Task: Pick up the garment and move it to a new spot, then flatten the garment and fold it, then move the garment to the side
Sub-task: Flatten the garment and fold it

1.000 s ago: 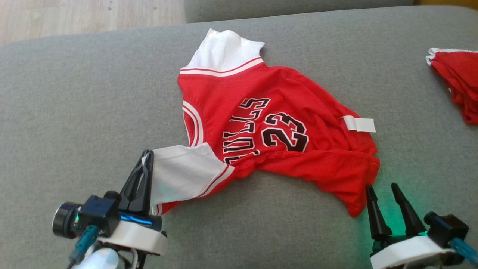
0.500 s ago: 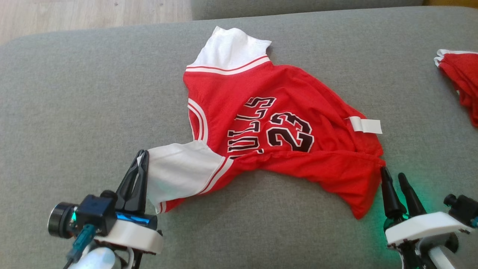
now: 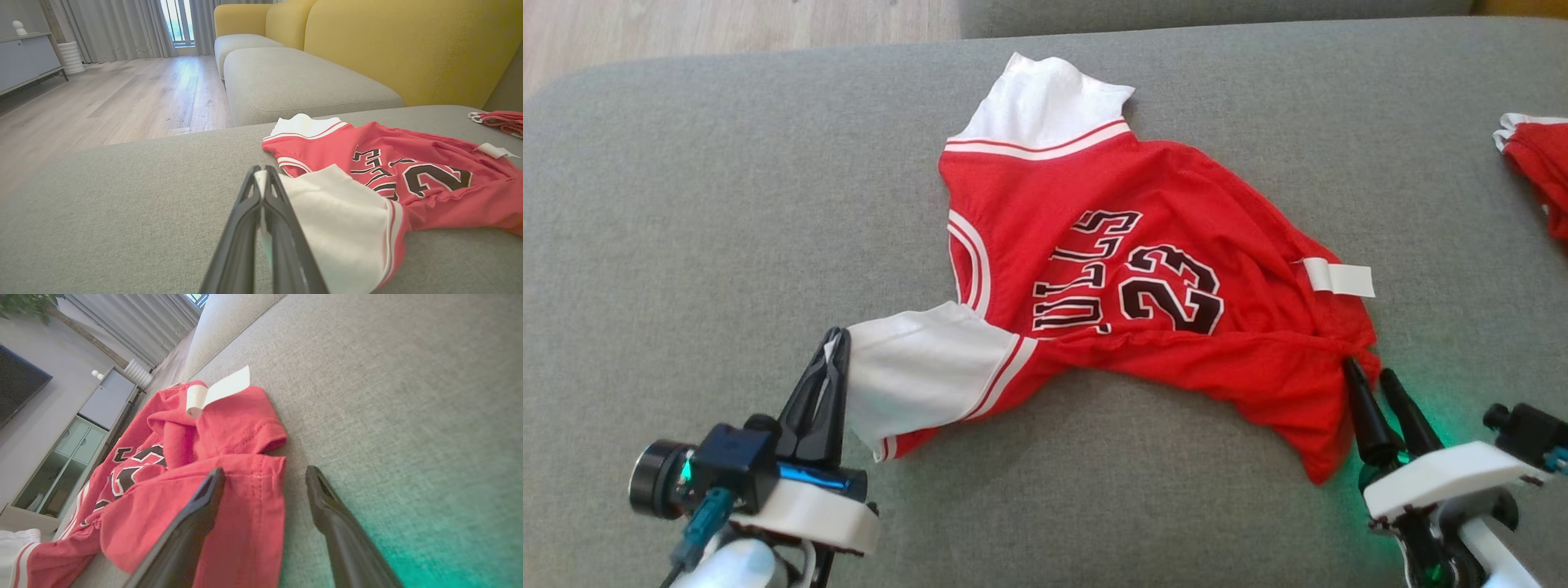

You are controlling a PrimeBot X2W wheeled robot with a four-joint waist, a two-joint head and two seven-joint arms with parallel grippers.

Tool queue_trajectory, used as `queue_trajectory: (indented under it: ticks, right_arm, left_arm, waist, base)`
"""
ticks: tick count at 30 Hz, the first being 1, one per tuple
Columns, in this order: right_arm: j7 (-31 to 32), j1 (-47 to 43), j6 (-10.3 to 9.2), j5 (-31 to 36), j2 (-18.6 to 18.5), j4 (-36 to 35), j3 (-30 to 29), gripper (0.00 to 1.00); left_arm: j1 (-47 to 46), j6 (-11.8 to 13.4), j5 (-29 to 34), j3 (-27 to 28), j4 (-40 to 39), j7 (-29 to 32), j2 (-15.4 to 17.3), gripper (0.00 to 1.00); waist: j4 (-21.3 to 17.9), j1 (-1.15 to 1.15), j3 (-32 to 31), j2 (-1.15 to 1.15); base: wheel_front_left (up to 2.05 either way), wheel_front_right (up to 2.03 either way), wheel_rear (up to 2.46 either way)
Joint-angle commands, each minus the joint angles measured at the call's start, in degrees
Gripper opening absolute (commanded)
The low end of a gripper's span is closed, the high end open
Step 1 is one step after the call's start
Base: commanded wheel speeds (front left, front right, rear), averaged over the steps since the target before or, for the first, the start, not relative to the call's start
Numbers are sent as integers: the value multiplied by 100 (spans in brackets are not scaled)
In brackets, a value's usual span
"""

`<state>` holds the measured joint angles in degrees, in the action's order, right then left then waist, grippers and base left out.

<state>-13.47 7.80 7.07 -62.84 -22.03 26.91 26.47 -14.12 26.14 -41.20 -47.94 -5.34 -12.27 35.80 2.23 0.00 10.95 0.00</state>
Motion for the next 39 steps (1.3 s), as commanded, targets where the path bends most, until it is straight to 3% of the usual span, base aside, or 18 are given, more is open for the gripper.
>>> queue_trajectory:
  ticks: [1, 2, 3, 5, 6, 7, 13, 18, 24, 28, 33, 39]
  right_arm:
    - [-87, 139, 42, -48, -139, -92, 124, 100]
    - [-99, 173, 42, -57, -152, -84, 154, 86]
    - [-107, 194, 42, -85, -156, -89, 186, 49]
    - [-120, 207, 42, -145, -177, -85, 244, 26]
    - [-124, 209, 42, -169, -194, -82, 275, 7]
    - [-128, 209, 42, -191, -212, -86, 302, 0]
    - [-148, 114, 42, -152, -390, -239, 172, 0]
    - [-151, -127, 42, 456, -652, -796, -420, 0]
    - [-151, -345, 42, 1395, -1366, -1794, -1167, 0]
    - [-7, -227, 42, 1830, -1943, -2538, -1706, 0]
    - [670, 252, 42, 2107, -2531, -3504, -2410, 0]
    - [1285, 1316, 42, 2332, -3021, -3942, -2760, 0]
  left_arm:
    - [-312, -8, 43, 244, -93, -65, 167, 0]
    - [-315, -13, 43, 241, -88, -67, 163, 0]
    - [-320, -18, 44, 236, -81, -68, 159, 0]
    - [-330, -31, 42, 226, -64, -69, 148, 0]
    - [-334, -35, 40, 224, -53, -71, 142, 0]
    - [-337, -37, 37, 224, -43, -73, 136, 0]
    - [-332, -37, 54, 275, 18, -127, 116, 0]
    - [-424, -39, 256, 421, -65, -200, 261, 0]
    - [-986, -181, 628, 685, -511, -213, 716, 0]
    - [-1745, -391, 974, 893, -850, -166, 1055, 0]
    - [-3009, -812, 1437, 1056, -1094, 78, 1262, 0]
    - [-4618, -1473, 1763, 1077, -693, 403, 1048, 0]
  waist:
    - [3, 0, 4, 0]
    - [7, 0, 6, 0]
    - [12, 0, 7, 0]
    - [19, 0, 6, 0]
    - [21, 0, 3, 0]
    - [21, 0, -3, 0]
    - [-19, 0, -128, 0]
    - [-114, 0, -396, 0]
    - [-239, 0, -779, 0]
    - [-297, 0, -900, 0]
    - [-312, 0, -888, 0]
    - [-278, 0, -570, 0]
  base:
    - [0, 0, 0]
    - [0, 0, 0]
    - [0, 0, 0]
    - [0, 0, 0]
    - [0, 0, 0]
    - [0, 0, 0]
    - [0, 0, 0]
    - [0, 0, 0]
    - [0, 0, 0]
    - [0, 0, 0]
    - [0, 0, 0]
    - [0, 0, 0]
